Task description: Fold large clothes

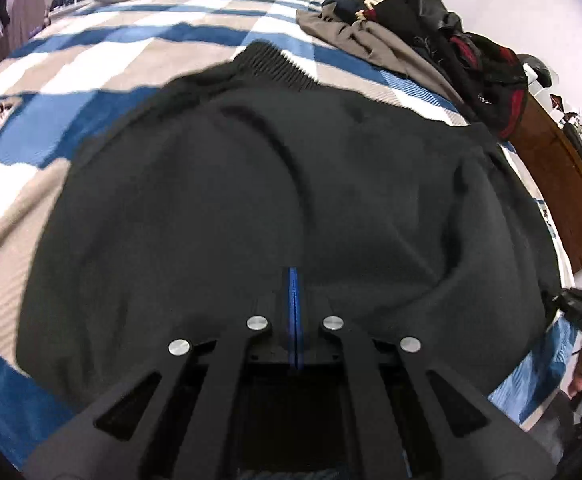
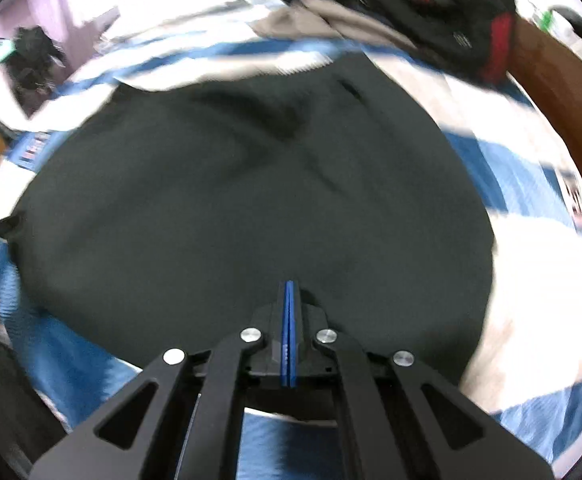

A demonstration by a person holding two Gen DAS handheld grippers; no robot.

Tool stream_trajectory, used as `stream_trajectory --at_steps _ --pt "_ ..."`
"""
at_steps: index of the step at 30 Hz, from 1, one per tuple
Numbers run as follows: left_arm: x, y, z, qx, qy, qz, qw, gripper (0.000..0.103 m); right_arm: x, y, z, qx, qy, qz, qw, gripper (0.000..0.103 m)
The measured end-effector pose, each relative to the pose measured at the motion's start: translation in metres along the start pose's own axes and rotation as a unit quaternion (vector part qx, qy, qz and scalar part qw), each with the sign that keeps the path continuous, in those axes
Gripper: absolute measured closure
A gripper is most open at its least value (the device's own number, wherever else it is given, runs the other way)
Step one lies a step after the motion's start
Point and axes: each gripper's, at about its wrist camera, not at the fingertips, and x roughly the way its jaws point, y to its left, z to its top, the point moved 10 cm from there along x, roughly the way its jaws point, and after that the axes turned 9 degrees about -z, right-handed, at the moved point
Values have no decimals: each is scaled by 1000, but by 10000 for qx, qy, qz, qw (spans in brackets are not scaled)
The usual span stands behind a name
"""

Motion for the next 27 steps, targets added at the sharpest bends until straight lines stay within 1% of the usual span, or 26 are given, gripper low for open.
stream_trajectory --at_steps 2,4,7,9,11,15,17,18,20,21,22,23,25,26,27 --pt "5 2 -1 98 9 67 9999 100 9 -1 -2 77 52 135 9999 103" --pt "10 3 -1 129 20 122 9998 100 16 2 1 -78 65 12 9999 103" --pt "16 7 1 93 23 87 9999 100 25 4 4 -135 153 -4 9998 103" --pt "20 8 1 126 -2 87 9999 99 27 7 6 -381 203 -48 9991 103" --pt "21 8 1 126 -15 100 9999 99 29 7 7 -410 321 58 9986 103" --pt "24 7 3 133 43 138 9998 99 31 5 9 -357 427 240 9982 103" --pt "21 6 4 54 118 120 9998 99 31 4 9 -352 446 250 9981 103" --pt "16 4 6 92 147 198 9997 100 31 4 10 -412 412 230 9980 103" --pt "-2 0 9 332 29 547 9979 99 23 6 11 -701 296 104 9970 103" --pt "-11 0 10 356 -66 603 9975 96 18 7 9 -776 277 61 9966 103" --pt "-26 0 10 278 -189 584 9977 87 11 6 7 -840 285 20 9961 103" --pt "-37 1 8 184 -267 556 9979 74 4 6 5 -856 299 22 9959 102" --pt "-63 9 1 -44 -487 608 9970 59 -17 6 4 -788 95 192 9967 98" --pt "-76 15 -6 -174 -565 683 9959 56 -26 7 3 -760 -22 241 9968 95" --pt "-84 21 -11 -270 -601 715 9953 54 -40 8 -1 -695 -215 331 9968 89"
